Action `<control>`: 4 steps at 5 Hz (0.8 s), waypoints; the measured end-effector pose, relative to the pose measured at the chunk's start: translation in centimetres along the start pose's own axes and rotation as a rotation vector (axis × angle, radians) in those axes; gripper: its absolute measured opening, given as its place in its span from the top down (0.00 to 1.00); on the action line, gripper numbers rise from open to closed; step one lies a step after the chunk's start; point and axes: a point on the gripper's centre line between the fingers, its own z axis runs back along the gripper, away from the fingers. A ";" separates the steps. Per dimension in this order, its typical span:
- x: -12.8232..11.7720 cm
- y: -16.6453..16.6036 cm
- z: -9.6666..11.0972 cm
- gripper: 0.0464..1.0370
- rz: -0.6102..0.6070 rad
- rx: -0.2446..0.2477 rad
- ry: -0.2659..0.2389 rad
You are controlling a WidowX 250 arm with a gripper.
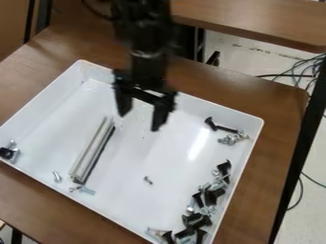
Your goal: Sweep into pile
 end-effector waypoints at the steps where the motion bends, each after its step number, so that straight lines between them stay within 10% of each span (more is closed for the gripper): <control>1: -0.1 -0.5 -0.2 0.04 -0.021 0.005 0.007; 4: -0.1 -0.5 -0.2 0.04 -0.020 -0.001 0.008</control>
